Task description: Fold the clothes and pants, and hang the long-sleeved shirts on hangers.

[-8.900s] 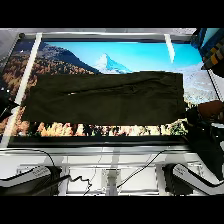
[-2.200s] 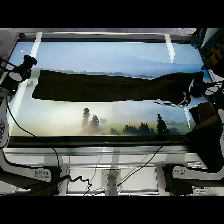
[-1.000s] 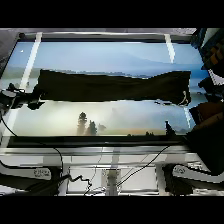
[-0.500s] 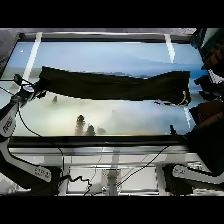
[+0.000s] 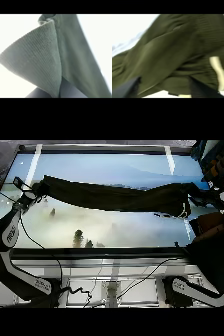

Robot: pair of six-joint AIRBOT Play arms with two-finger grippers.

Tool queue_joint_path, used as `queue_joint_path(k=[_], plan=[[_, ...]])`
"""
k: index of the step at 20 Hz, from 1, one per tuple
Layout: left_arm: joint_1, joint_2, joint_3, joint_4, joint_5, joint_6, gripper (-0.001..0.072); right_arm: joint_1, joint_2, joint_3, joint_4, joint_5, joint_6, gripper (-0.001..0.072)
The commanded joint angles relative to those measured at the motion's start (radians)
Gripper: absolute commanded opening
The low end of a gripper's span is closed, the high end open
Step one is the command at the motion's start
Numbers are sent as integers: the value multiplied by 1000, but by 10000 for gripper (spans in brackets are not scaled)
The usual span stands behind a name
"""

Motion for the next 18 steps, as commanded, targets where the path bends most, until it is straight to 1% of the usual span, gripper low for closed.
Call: queue_joint_path(k=[1, 2, 3, 4, 5, 6, 7, 8, 9, 12, 13, 16, 18], plan=[[-14, 82, 52, 111, -84, 46, 14, 134, 67, 1, 24, -21, -96, 345], [-14, 128, 54, 111, -117, 46, 14, 183, 72, 0, 24, -95, -97, 120], [-14, 172, 53, 111, -159, 47, 15, 239, 71, 0, 24, -204, -96, 38], [-14, 221, 53, 111, -201, 58, 15, 295, 68, 0, 24, -328, -94, 38], [-14, 269, 53, 111, -242, 112, 15, 348, 62, 0, 24, -440, -67, 37], [-14, 313, 53, 111, -282, 187, 15, 401, 45, 1, 24, -538, 3, 37], [-14, 358, 53, 111, -333, 265, 15, 446, 19, 8, 24, -588, 68, 37], [-14, 395, 53, 111, -380, 311, 15, 492, -26, 34, 24, -591, 119, 36], [-14, 430, 53, 111, -428, 328, 15, 537, -83, 75, 25, -565, 156, 36], [-14, 515, 53, 110, -522, 328, 16, 700, -304, 286, 24, -361, 168, 36], [-14, 539, 53, 110, -548, 327, 15, 755, -375, 359, 25, -318, 168, 36], [-14, 589, 53, 110, -605, 327, 16, 907, -540, 516, 26, -290, 180, 36], [-14, 602, 53, 106, -627, 327, 16, 1000, -617, 573, 28, -317, 241, 36]])
